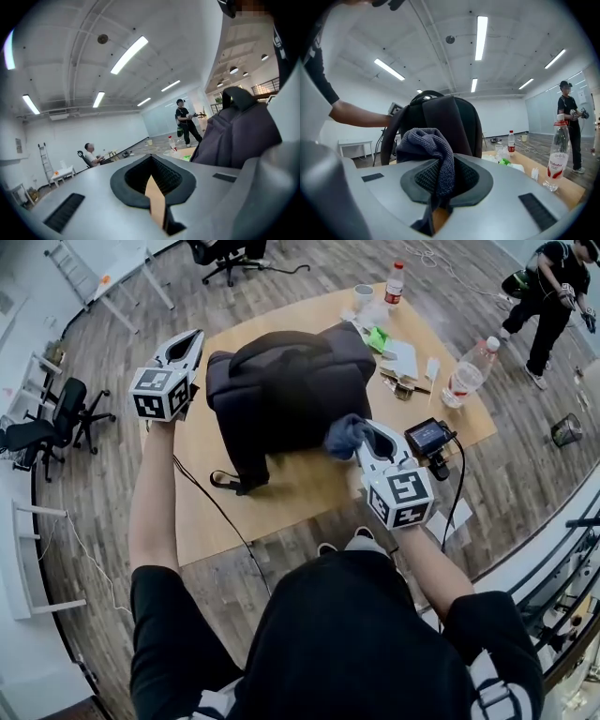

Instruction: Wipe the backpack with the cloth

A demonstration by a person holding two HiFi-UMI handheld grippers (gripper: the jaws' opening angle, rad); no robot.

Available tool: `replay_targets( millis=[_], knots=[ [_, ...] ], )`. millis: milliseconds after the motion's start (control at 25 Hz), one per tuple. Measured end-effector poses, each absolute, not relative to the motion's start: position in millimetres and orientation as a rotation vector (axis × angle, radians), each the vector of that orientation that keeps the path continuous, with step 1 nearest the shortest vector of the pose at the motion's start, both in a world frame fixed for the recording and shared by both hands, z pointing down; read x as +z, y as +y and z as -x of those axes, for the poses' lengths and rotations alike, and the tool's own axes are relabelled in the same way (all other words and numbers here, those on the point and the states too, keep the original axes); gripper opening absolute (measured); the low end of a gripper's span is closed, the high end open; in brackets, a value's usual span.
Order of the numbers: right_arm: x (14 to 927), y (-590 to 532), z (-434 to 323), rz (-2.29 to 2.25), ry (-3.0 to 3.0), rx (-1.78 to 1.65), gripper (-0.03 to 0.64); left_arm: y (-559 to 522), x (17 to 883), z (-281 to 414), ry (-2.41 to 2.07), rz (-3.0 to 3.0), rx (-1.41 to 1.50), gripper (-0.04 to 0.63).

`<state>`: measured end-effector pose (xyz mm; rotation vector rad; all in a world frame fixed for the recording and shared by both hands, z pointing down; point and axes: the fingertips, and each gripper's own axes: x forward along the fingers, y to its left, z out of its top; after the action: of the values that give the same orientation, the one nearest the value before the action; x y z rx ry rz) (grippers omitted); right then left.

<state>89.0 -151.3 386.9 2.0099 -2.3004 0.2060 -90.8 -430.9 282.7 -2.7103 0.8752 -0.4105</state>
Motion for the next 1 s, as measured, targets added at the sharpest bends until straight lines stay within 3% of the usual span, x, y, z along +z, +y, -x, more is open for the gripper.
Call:
replay_targets(
  millis=[280, 640, 1000],
  knots=[
    [387.4, -171.9, -95.3, -1.976, -2.299, 0.241, 0.051, -423.1, 304.4, 35.1, 0.430, 2.763, -0.546, 0.017],
    [392.8, -196.4, -120.7, -1.989, -2.315, 0.321, 0.051, -335.4, 324.8, 30.7, 0.008, 2.864, -0.553, 0.015],
    [388.8, -286.5, -133.0, -1.874, -2.289, 0.330, 0.046, -264.9, 324.1, 41.6, 0.506, 3.071, -0.365, 0.015]
  ],
)
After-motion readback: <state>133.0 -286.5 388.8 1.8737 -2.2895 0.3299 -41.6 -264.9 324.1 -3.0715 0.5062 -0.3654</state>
